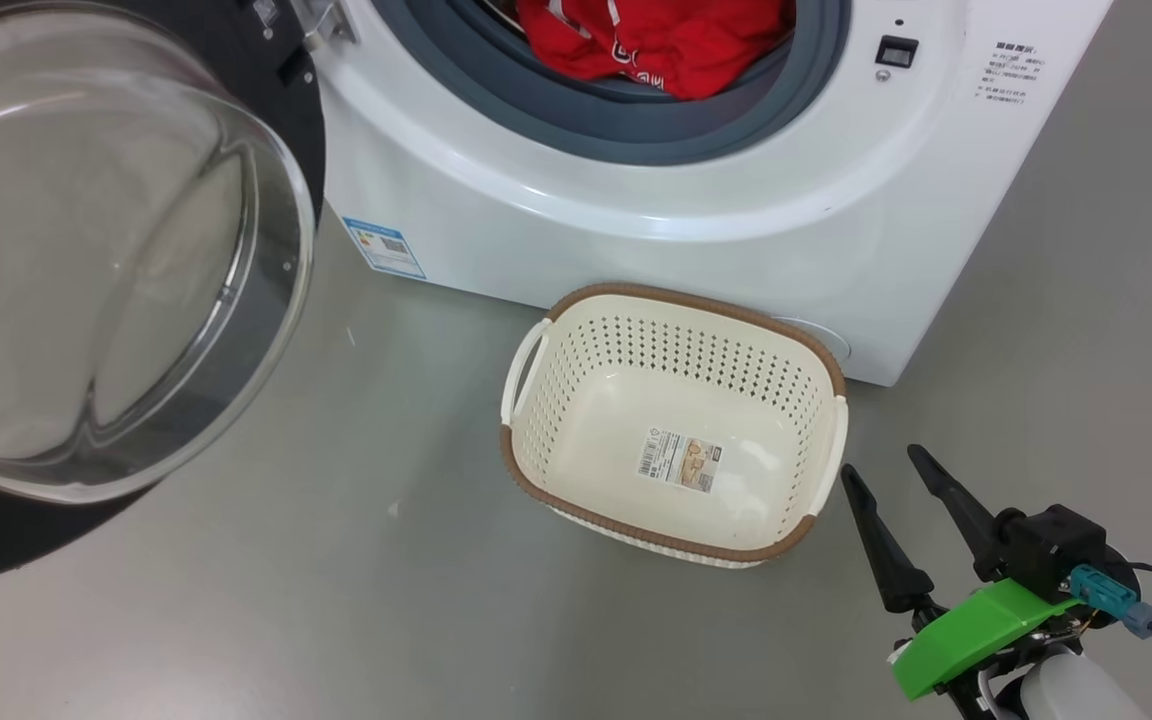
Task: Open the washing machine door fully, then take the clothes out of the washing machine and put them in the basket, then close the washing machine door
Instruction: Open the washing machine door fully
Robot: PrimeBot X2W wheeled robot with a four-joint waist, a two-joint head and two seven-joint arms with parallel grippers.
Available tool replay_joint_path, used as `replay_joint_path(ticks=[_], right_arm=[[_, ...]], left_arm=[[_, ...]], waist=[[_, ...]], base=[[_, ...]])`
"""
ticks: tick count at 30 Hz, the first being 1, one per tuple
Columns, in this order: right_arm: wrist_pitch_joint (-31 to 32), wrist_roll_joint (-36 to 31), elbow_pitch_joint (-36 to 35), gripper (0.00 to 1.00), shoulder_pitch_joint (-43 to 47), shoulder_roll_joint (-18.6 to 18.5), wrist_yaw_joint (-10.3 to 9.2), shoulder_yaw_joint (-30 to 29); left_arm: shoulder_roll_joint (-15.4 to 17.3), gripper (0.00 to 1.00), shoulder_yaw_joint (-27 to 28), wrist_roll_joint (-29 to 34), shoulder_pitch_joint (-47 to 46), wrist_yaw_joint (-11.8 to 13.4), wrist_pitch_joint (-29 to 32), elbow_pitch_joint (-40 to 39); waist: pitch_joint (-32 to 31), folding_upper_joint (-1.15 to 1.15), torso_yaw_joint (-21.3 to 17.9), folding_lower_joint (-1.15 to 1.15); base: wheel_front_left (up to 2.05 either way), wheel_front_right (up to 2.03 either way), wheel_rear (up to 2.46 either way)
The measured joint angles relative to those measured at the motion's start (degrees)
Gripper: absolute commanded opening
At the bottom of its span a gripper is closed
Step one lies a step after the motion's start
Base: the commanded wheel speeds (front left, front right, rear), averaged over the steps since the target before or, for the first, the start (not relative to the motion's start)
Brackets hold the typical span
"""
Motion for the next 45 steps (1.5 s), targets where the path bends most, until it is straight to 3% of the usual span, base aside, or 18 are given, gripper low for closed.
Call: replay_joint_path(ticks=[12,22,32,39,40,42,43,44,45], right_arm=[[0.00,-0.33,0.35,1.00,-2.16,-0.11,0.00,-0.02],[0.00,-0.34,0.38,1.00,-2.18,0.04,0.00,-0.36],[0.00,-0.34,0.51,1.00,-2.11,0.44,0.00,-0.40],[0.00,-0.33,0.43,1.00,-1.94,0.86,0.00,-0.40],[0.00,-0.32,0.41,1.00,-1.94,0.88,0.00,-0.41],[0.00,-0.25,0.36,1.00,-1.75,0.94,0.00,-0.49],[0.00,-0.15,0.35,1.00,-1.57,1.05,0.00,-0.60],[0.00,0.01,0.25,1.00,-1.23,1.15,0.00,-0.74],[0.00,0.14,0.22,1.00,-0.80,1.24,0.00,-0.83]], left_arm=[[3.60,0.00,1.98,0.97,-5.20,-0.02,-0.01,7.67],[4.05,0.00,0.97,0.33,-5.41,-0.01,-0.01,8.55],[2.92,0.00,-1.78,-1.63,-2.93,0.00,-0.01,5.88],[0.20,0.00,-5.27,-2.85,2.29,0.00,-0.01,1.05],[-0.25,0.05,-5.80,-2.99,3.22,0.00,-0.01,0.09],[-1.48,0.33,-6.59,-3.12,5.20,0.00,-0.01,-1.99],[-2.23,0.40,-7.04,-3.24,6.36,0.00,0.00,-3.22],[-3.01,0.59,-7.22,-3.23,7.55,0.00,-0.01,-4.43],[-3.74,0.89,-7.31,-3.23,8.74,0.00,-0.01,-5.38]], waist=[[1.82,0.00,-0.64,0.00],[1.33,0.00,-0.74,0.00],[-0.57,0.00,-0.60,0.00],[-2.52,0.00,-0.32,0.00],[-2.82,0.00,-0.32,0.00],[-3.49,0.00,-0.33,0.00],[-3.89,0.00,-0.35,0.00],[-4.28,0.00,-0.40,0.00],[-4.66,0.00,-0.46,0.00]], base=[[0.00,0.00,0.00],[0.00,0.00,0.00],[0.00,0.00,0.00],[0.00,0.00,0.00],[0.00,0.00,0.00],[0.00,0.00,0.00],[0.00,0.00,0.00],[0.00,0.00,0.00],[0.00,0.00,0.00]])
